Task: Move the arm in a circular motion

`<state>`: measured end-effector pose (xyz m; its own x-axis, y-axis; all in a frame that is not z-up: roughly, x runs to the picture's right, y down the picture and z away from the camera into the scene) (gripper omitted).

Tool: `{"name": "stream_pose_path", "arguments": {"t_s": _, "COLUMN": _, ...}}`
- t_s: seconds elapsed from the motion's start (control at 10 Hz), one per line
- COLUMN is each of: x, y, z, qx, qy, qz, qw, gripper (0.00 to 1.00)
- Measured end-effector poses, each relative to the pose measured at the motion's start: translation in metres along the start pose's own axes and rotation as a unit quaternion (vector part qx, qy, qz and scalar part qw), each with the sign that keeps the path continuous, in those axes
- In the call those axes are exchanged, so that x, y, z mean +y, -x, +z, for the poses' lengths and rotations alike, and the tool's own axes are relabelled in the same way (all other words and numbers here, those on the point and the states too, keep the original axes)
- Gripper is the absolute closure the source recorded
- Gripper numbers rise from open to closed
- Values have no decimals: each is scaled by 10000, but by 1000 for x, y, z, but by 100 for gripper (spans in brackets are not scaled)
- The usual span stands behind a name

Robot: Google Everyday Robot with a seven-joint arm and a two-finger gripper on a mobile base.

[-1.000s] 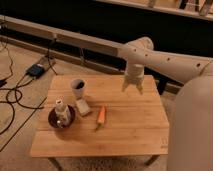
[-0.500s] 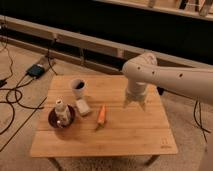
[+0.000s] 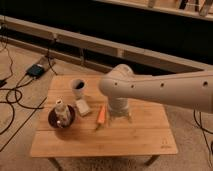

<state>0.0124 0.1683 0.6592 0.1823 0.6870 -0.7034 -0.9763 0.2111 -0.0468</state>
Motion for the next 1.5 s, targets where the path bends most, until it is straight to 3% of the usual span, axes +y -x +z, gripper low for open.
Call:
{"name": "stream_pose_path", "arguments": {"t_s": 0.2, "x": 46, "y": 12, "z": -5, "qx": 7, "qy": 18, "qz": -522, "qw": 9986, "gripper": 35}}
{"name": "stream_pose_path", "arguments": {"t_s": 0.4, "x": 86, "y": 33, "z": -11, "qx": -60, "qy": 50, "qz": -992, "qw": 9950, "gripper": 35}}
{"name": "stream_pose_path", "arguments": {"t_s": 0.7, "x": 118, "y": 77, "z": -24, "qx": -263, "qy": 20, "qz": -1378, "qw": 9901, "gripper": 35}}
{"name": "stream_pose_path", "arguments": {"t_s": 1.0, "x": 116, "y": 132, "z": -39, "qx": -473, "qy": -14, "qz": -1339, "qw": 9899, "gripper": 35}}
{"name": "stream_pose_path", "arguments": {"t_s": 1.2, "x": 108, "y": 168, "z": -49, "qx": -603, "qy": 75, "qz": -1181, "qw": 9911, "gripper": 35}}
{"name": "stream_pose_path", "arguments": {"t_s": 1.5, "x": 75, "y": 222, "z": -58, "qx": -718, "qy": 244, "qz": -660, "qw": 9949, "gripper": 35}}
